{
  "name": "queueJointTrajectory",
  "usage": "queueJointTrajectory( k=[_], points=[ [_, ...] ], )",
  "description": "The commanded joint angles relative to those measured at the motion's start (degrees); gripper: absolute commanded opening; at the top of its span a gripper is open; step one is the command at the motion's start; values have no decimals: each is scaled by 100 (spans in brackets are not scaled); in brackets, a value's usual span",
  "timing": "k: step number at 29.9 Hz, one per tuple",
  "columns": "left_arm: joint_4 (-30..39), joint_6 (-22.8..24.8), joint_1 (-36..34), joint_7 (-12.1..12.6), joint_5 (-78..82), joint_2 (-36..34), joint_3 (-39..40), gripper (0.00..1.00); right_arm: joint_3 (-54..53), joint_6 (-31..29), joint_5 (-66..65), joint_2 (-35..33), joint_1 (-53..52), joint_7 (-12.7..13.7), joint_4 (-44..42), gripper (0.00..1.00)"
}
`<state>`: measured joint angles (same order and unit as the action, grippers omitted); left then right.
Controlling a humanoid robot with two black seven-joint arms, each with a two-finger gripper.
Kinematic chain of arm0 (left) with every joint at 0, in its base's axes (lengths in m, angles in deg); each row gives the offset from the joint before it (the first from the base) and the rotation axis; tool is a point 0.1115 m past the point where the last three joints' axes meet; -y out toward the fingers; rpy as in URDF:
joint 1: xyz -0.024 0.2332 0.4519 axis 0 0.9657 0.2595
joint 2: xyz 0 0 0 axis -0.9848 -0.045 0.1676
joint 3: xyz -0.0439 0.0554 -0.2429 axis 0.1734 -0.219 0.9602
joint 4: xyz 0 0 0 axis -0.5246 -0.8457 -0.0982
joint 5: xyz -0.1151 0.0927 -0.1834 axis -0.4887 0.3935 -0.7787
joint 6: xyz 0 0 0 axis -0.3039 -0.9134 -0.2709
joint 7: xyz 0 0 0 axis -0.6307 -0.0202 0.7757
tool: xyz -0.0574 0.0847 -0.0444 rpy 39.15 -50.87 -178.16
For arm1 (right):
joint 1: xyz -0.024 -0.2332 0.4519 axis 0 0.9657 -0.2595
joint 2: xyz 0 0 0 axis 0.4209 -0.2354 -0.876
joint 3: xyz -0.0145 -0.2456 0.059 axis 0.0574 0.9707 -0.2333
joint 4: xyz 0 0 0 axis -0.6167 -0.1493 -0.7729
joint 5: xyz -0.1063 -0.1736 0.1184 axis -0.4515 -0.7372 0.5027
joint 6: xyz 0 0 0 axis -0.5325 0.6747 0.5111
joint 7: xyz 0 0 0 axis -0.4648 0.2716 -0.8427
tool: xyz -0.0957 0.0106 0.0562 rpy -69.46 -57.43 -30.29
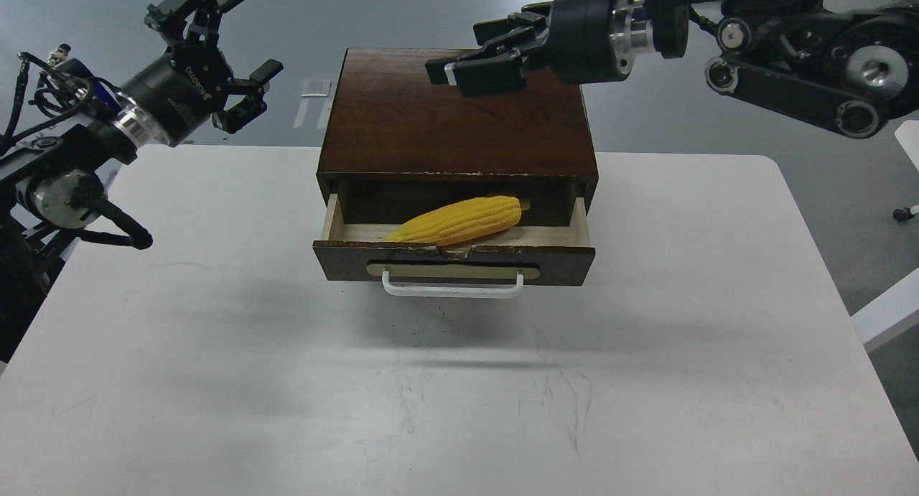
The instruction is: Put corn in drawer with both arms
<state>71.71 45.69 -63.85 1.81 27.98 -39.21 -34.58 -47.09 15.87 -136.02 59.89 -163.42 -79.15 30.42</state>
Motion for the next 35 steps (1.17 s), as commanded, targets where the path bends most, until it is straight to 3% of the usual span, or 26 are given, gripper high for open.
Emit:
queueJointTrajectory(
  k=[1,9,18,35],
  points=[
    [-1,0,16,-20,2,31,9,98,-438,67,1265,-357,487,-1,-200,99],
    [-9,0,60,-55,-77,31,18,98,-2185,164,3795,-357,2743,-1,-1034,100],
    [-53,0,349,-11,-130,127,263,98,-3602,173,5170,-103,4564,-1,-1088,100],
    [-62,0,728,7,-235,198,563,98,-3744,138,5179,82,5199,-1,-983,100]
  ],
)
